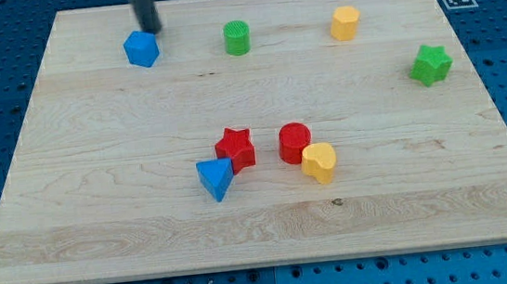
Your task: Move the blue cube diagonally bottom left to the green circle
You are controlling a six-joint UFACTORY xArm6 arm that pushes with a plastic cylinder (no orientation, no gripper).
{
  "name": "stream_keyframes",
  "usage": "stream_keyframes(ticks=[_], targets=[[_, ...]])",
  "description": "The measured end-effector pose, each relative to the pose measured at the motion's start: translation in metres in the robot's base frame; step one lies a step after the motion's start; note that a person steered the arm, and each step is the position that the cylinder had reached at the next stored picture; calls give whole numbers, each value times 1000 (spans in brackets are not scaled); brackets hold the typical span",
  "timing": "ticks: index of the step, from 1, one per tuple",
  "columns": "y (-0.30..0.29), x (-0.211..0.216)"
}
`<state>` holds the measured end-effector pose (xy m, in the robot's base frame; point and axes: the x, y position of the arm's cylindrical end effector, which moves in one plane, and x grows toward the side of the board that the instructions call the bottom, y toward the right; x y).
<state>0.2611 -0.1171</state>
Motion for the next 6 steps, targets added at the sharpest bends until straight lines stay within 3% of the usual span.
stream_keyframes(ticks=[1, 2, 4, 6], targets=[[49, 40], [61, 47], [-1, 3], [-45, 30]])
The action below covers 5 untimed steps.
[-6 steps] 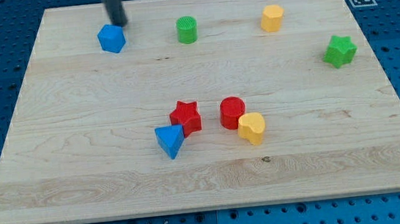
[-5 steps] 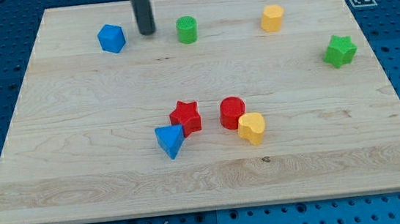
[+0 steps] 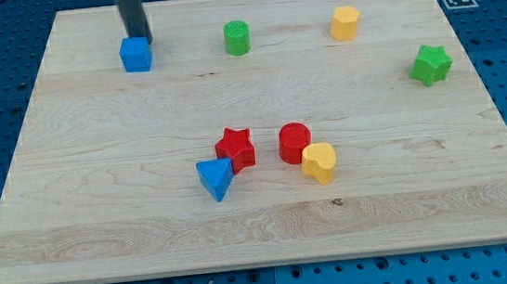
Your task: Move the blue cube diagonally bottom left to the green circle
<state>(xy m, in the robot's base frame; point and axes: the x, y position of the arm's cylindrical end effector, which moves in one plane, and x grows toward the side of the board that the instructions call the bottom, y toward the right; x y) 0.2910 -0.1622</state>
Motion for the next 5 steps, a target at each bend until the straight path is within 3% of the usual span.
stream_keyframes(ticks=[1, 3, 4, 5], targets=[[-1, 32], [-33, 18], [-59, 28], [-44, 53]])
